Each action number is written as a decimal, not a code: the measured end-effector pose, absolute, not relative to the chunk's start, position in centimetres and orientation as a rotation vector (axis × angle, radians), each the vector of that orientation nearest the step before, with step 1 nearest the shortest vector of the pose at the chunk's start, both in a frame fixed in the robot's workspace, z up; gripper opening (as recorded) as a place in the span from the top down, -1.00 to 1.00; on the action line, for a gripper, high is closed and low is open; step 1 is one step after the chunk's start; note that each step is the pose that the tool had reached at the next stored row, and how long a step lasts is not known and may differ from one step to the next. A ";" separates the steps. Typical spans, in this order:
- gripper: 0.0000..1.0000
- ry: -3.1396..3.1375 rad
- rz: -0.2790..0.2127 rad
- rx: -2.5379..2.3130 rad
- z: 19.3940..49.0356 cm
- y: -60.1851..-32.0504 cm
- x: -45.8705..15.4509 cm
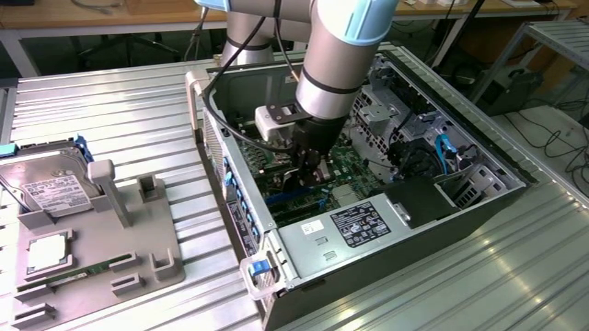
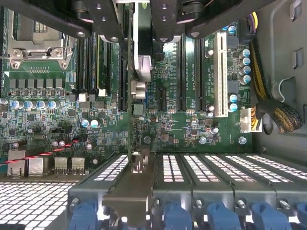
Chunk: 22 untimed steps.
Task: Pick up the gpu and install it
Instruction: 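Insert the gpu into the slot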
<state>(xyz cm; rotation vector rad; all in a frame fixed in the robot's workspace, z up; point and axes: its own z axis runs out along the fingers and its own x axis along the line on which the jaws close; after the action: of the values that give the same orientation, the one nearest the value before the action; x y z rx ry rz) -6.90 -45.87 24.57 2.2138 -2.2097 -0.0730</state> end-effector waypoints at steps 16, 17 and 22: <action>0.45 -2.210 -0.076 2.214 24.1 -45.9 -6.9; 0.45 -2.209 -0.076 2.213 24.2 -45.9 -6.9; 0.45 -2.209 -0.076 2.213 24.3 -45.9 -6.9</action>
<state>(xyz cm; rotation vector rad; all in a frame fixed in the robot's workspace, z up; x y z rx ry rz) -6.91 -45.87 24.31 2.2127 -2.2085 -0.0755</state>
